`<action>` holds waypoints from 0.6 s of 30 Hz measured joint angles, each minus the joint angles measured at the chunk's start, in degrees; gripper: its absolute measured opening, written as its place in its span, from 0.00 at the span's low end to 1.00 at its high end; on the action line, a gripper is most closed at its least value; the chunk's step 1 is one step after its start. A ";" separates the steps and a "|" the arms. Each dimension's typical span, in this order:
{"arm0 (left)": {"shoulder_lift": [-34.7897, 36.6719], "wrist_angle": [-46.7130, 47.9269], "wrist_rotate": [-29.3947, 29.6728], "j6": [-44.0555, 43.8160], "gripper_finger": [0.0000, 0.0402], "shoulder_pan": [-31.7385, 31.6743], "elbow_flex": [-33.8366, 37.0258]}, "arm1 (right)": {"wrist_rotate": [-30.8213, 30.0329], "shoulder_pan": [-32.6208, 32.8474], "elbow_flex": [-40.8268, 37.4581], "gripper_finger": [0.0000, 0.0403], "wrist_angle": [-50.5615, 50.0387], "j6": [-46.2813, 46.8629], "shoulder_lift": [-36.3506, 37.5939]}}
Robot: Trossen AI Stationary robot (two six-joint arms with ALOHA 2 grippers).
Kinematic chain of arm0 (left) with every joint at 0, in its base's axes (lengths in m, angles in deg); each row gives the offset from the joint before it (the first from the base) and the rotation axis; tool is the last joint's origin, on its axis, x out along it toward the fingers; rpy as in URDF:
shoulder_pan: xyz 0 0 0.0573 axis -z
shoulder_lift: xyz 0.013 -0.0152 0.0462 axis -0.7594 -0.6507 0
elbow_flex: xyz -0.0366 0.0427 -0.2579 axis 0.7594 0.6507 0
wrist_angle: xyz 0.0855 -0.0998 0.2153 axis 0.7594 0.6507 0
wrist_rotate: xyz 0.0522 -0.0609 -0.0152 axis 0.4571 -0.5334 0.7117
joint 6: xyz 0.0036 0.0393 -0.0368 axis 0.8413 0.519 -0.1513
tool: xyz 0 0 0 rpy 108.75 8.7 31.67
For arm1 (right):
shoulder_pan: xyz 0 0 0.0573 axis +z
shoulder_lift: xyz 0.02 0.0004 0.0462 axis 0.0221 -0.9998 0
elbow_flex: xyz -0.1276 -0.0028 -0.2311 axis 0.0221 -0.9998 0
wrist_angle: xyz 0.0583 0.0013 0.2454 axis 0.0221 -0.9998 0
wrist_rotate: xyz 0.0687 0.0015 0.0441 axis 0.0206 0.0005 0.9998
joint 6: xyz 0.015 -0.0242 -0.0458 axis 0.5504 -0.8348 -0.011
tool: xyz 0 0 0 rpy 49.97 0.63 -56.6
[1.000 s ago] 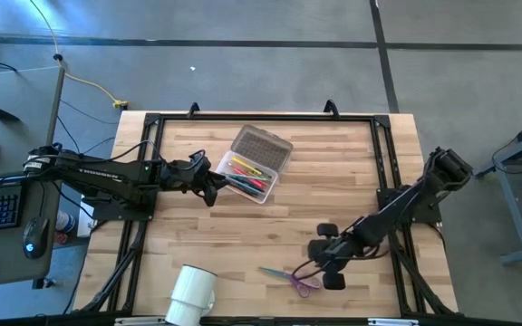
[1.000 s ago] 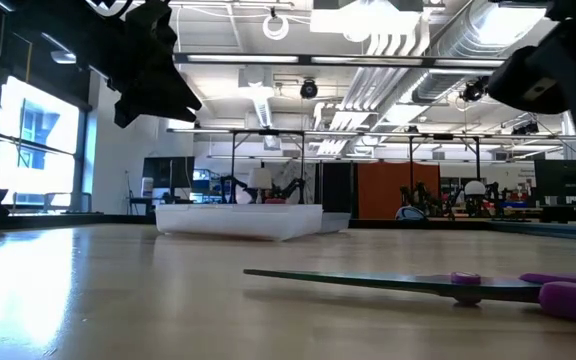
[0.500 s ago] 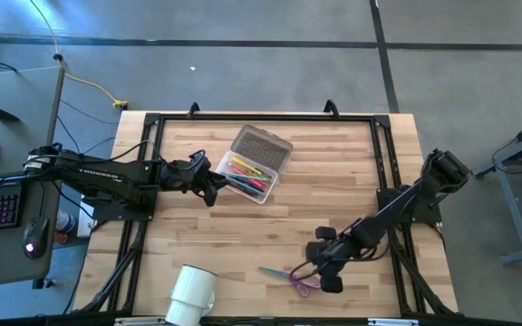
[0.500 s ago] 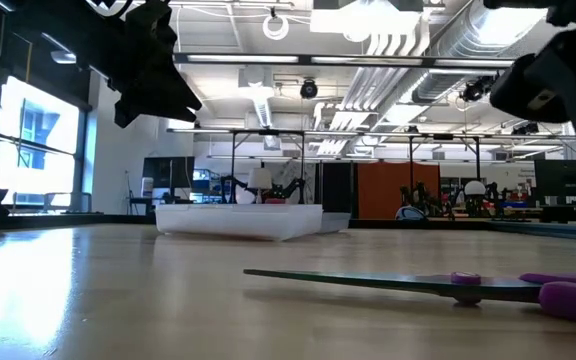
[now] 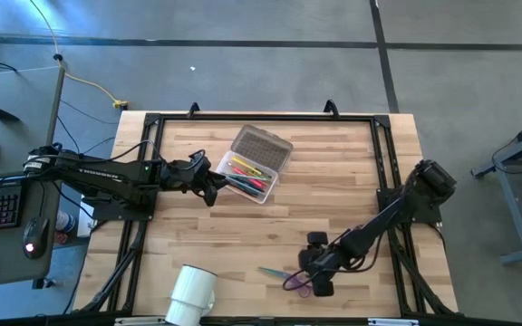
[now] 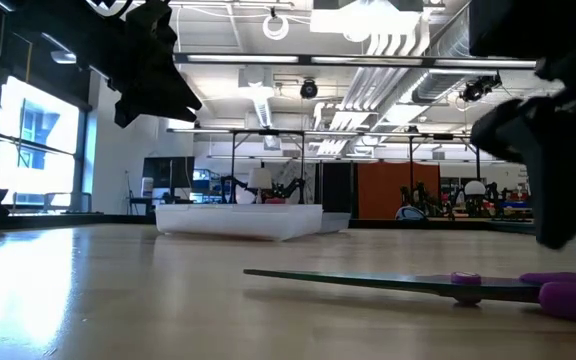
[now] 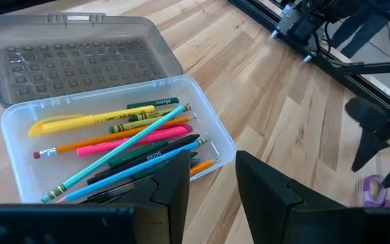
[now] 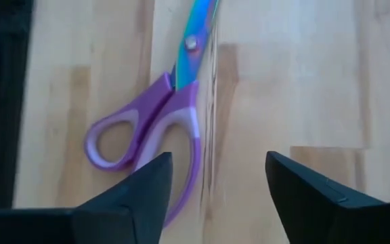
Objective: Pick & place school supplies into a supply box
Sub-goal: Put the purple scissors into the supply box
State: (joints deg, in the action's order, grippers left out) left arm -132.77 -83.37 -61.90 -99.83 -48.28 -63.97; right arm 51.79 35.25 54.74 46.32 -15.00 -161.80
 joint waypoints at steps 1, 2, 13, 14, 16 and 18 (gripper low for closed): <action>0.00 0.00 0.00 0.00 0.39 0.00 0.00 | 0.25 0.00 0.00 0.55 0.38 -0.02 -0.87; 0.00 -0.01 0.00 0.00 0.39 0.00 0.00 | 0.62 0.02 0.00 0.54 0.81 -0.02 -1.74; 0.00 -0.02 0.04 0.00 0.39 0.00 0.00 | 0.77 -0.02 0.26 0.37 0.72 0.88 -5.46; 0.00 -0.02 0.06 0.00 0.39 0.00 0.00 | -0.06 -0.02 0.22 0.33 0.67 2.75 -5.48; 0.00 -0.02 0.09 0.00 0.39 0.00 0.00 | -1.71 0.02 0.19 0.24 0.60 7.18 -5.56; 0.00 -0.02 0.09 -0.01 0.39 0.00 0.00 | -1.57 -0.05 0.12 0.13 0.60 8.77 -5.57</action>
State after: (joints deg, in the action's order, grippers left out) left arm -132.77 -83.39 -61.82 -99.84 -48.28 -63.97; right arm 50.22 35.19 54.86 46.92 -6.23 -167.37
